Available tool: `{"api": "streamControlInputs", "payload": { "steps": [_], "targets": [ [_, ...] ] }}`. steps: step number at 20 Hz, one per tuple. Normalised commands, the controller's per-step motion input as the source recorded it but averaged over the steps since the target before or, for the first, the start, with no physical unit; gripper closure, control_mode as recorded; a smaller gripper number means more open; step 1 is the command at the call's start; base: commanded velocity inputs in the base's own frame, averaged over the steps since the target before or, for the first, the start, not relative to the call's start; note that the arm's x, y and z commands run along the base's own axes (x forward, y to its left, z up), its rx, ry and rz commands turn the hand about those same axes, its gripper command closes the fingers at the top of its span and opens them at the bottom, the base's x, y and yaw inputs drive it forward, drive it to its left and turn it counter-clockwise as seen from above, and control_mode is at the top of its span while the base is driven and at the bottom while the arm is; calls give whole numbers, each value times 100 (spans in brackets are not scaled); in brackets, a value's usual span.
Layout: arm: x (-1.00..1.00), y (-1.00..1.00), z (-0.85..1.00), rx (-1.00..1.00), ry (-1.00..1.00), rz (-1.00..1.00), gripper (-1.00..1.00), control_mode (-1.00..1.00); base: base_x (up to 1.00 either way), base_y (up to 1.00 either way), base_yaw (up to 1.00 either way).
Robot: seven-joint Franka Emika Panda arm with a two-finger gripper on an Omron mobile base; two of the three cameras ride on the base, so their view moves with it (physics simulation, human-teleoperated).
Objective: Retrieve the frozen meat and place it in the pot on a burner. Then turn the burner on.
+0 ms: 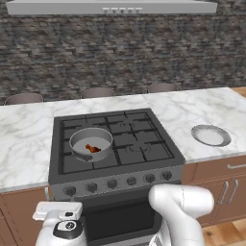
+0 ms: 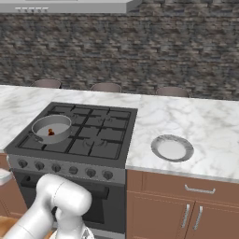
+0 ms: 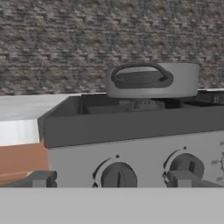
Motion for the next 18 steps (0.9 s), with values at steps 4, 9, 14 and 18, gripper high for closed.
{"api": "streamControlInputs", "payload": {
  "steps": [4, 9, 14, 18],
  "targets": [
    [23, -3, -18, 0, -7, 0, -100, -100, 0, 0, 0],
    [23, -11, -18, 0, -3, 0, -100, -100, 0, 0, 0],
    [18, -3, -3, 0, 0, 0, -100, -100, 0, 0, 0],
    [11, 0, -1, 0, 0, 0, -100, -100, 0, 0, 0]
  ]
}}
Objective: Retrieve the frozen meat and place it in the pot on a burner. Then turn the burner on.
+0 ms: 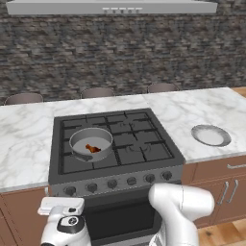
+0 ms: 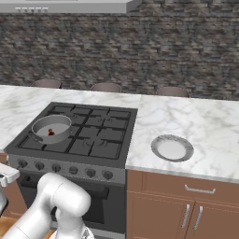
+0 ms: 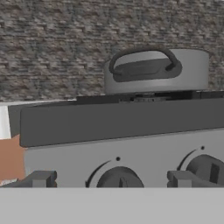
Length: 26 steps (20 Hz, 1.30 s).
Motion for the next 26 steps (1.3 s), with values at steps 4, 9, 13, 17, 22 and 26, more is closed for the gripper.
{"api": "streamControlInputs", "payload": {
  "steps": [4, 9, 13, 17, 22, 26],
  "targets": [
    [4, 0, -9, 0, 4, 0, -100, -100, 0, 0, 0],
    [0, 0, -13, 0, 0, 0, -100, -100, 0, 0, 0],
    [2, 0, -8, 0, 0, 0, -100, -100, 0, 0, 0],
    [5, 0, -10, -1, 0, 0, -100, -100, 0, 0, 0],
    [8, -9, -12, -2, 0, 0, -100, -100, 0, 0, 0],
    [7, -10, -10, -2, 0, 0, -100, -100, 0, 0, 0]
  ]
}}
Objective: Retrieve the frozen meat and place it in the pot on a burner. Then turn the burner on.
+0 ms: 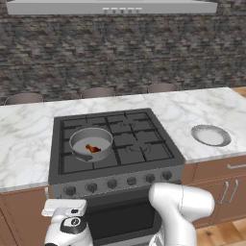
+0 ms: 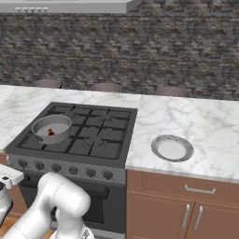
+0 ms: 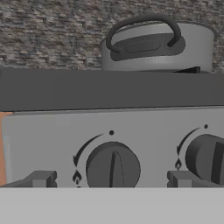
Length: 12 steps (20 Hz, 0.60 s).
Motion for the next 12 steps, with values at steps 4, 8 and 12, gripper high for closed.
{"api": "streamControlInputs", "payload": {
  "steps": [4, 8, 12],
  "targets": [
    [7, -6, -4, -1, 0, 0, -100, -100, 0, 0, 0],
    [15, 0, 0, -2, 0, 0, -100, -100, 0, 0, 0],
    [9, 0, 0, 0, 0, 0, -100, -100, 0, 0, 0]
  ]
}}
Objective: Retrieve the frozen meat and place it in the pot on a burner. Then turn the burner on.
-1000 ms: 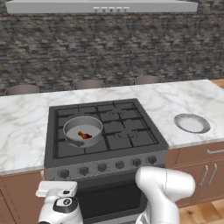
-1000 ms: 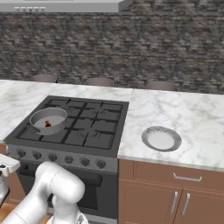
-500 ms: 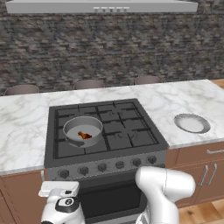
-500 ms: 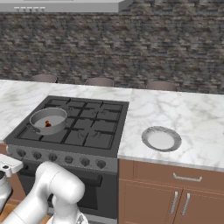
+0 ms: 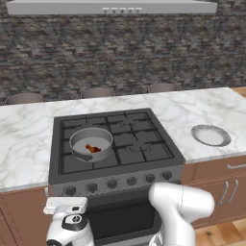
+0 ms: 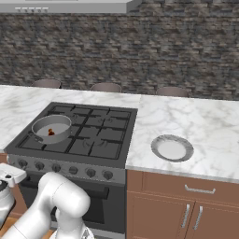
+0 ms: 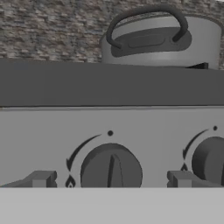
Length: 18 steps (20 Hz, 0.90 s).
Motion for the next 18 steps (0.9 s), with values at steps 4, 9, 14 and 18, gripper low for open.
{"api": "streamControlInputs", "payload": {
  "steps": [4, 9, 14, 18],
  "targets": [
    [4, 0, 0, 0, 0, 0, -100, -100, 0, 0, 0],
    [1, 0, 0, 0, -1, 0, -100, -100, 0, 0, 0],
    [0, 0, 0, 0, 0, 0, -100, -100, 0, 0, 0],
    [0, 0, -5, 0, -6, 0, -100, -100, 0, 0, 0]
  ]
}}
